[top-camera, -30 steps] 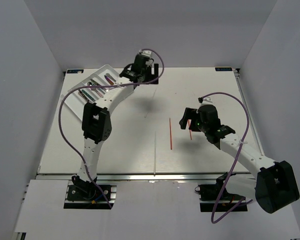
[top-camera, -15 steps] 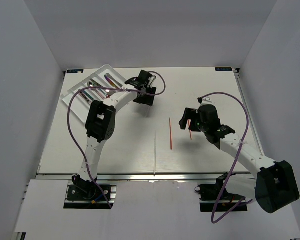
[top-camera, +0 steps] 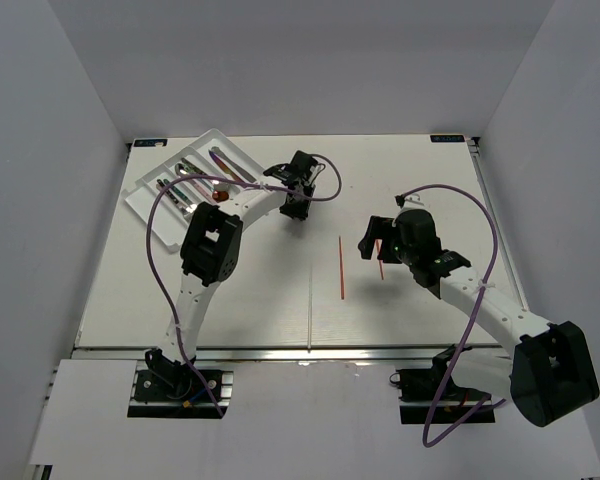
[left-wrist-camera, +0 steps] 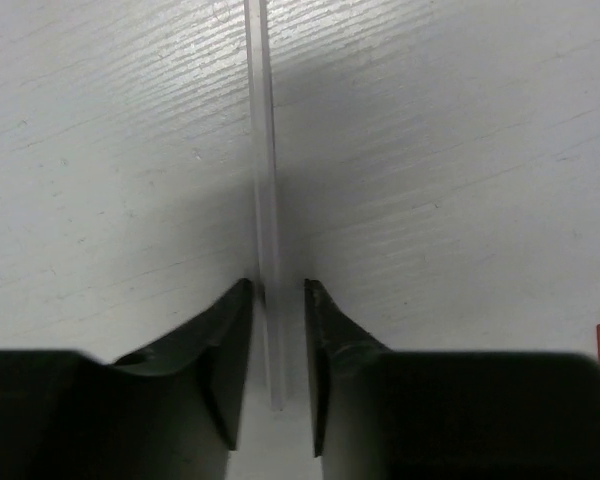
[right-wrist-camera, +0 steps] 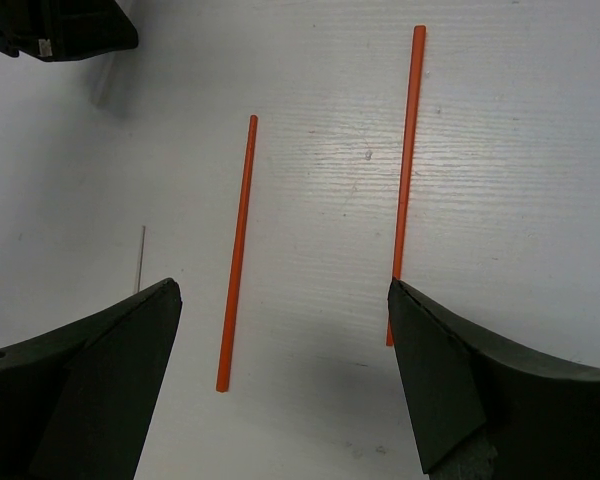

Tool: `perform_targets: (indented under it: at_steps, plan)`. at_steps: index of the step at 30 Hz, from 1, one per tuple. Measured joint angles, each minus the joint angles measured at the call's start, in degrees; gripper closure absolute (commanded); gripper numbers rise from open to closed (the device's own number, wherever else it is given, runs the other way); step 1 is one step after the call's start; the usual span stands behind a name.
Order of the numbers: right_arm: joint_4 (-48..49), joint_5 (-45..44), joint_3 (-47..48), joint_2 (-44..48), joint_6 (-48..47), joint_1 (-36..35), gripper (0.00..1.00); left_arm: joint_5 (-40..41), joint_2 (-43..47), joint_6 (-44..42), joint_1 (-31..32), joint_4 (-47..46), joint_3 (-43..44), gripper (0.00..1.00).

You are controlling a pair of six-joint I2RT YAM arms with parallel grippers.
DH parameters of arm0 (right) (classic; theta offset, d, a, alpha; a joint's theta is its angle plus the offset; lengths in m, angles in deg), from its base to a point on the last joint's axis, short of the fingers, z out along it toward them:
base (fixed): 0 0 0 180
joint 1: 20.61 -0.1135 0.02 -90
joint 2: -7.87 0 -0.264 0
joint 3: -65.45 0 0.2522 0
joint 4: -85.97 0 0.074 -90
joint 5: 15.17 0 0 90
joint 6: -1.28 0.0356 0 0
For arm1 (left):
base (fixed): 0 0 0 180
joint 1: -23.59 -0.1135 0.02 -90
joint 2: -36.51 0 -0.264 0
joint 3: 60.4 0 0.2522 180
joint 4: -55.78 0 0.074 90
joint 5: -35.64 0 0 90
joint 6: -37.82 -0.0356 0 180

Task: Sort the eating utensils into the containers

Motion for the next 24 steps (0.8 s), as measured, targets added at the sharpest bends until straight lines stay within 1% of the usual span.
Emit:
perform_targets:
  at_steps: [4, 5, 7, 14, 20, 24]
  plan:
    - [0.0, 0.07, 0.0, 0.0, 0.0, 0.0, 0.12, 0.15, 0.0, 0.63, 0.35, 0.07, -0.11, 0.82]
    - [0.0, 0.09, 0.0, 0.0, 0.0, 0.0, 0.12, 0.17, 0.0, 0.61, 0.44, 0.17, -0.11, 0.91]
    - [0.0, 0.17, 0.0, 0.0, 0.0, 0.0, 0.12, 0.42, 0.0, 0.72, 0.63, 0.39, -0.11, 1.0]
    - [0.0, 0.28, 0.0, 0.0, -0.02, 0.0, 0.12, 0.35, 0.85, 0.79, 0.92, -0.09, -1.46, 1.0]
    - [0.02, 0.42, 0.0, 0.0, -0.02, 0.0, 0.12, 0.9, 8.28, 4.46, 1.01, -2.21, -12.24, 1.0]
    - [0.0, 0.61, 0.0, 0.0, -0.02, 0.0, 0.12, 4.44, 17.03, 8.7, 0.98, -5.51, -19.78, 1.0]
